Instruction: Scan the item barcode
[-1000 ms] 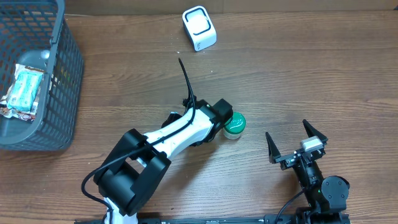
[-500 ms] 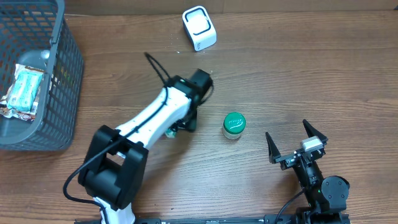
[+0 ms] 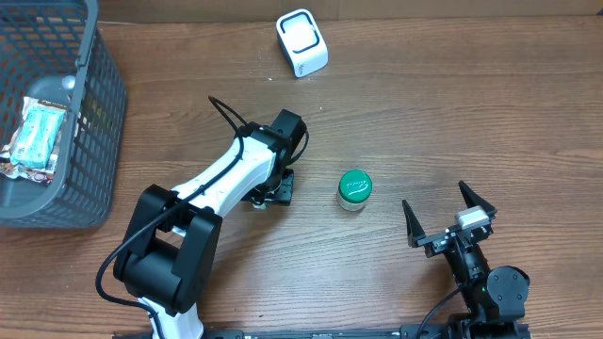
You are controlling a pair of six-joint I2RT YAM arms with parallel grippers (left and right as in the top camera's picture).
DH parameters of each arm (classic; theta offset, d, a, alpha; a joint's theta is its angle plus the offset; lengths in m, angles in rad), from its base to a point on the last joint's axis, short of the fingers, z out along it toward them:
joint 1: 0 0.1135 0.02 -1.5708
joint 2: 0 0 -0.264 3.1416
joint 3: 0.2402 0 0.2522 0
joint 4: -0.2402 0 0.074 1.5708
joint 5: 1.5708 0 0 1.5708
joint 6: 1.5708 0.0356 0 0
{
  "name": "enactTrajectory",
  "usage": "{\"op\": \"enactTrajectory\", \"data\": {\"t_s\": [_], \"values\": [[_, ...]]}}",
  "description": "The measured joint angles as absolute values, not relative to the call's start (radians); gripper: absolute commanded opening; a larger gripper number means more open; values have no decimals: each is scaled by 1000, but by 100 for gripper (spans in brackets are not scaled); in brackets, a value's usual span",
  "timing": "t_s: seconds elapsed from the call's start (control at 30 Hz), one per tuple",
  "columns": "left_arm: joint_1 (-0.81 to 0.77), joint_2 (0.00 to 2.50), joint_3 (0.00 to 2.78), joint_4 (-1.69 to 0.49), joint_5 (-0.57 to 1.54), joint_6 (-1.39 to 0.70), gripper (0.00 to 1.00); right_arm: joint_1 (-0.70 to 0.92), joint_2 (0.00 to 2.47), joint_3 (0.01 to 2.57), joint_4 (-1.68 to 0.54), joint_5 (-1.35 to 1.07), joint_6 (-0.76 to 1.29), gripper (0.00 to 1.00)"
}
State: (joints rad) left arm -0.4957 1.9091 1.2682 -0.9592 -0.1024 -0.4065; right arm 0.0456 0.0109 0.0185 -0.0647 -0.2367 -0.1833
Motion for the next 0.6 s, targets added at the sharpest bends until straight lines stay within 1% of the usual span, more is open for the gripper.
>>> {"op": "enactTrajectory", "data": {"t_s": [0.17,0.2,0.23,0.27,0.3,0.33,0.37,0.47,0.6], "values": [[-496,1909,1266,-945,-95,-398,26,46,11,19,-65,-237,-183,100],[-496,1909,1266,-943,-95,-395,22,46,11,19,-65,-237,-184,100],[-496,1909,1266,-941,-94,-395,22,46,11,19,-65,-237,-184,100],[-496,1909,1266,-937,-93,-390,24,46,11,19,-65,-237,-184,100],[-496,1909,1266,-934,-93,-389,33,46,11,19,-64,-237,-183,100],[-496,1909,1266,-927,-93,-388,38,46,11,19,-65,-237,-183,100],[-496,1909,1266,-920,-93,-387,41,46,11,19,-64,-236,-183,100],[-496,1909,1265,-893,-93,-389,43,46,11,19,-64,-236,-184,100],[-496,1909,1262,-862,-92,-390,42,46,11,19,-64,-237,-184,100]]}}
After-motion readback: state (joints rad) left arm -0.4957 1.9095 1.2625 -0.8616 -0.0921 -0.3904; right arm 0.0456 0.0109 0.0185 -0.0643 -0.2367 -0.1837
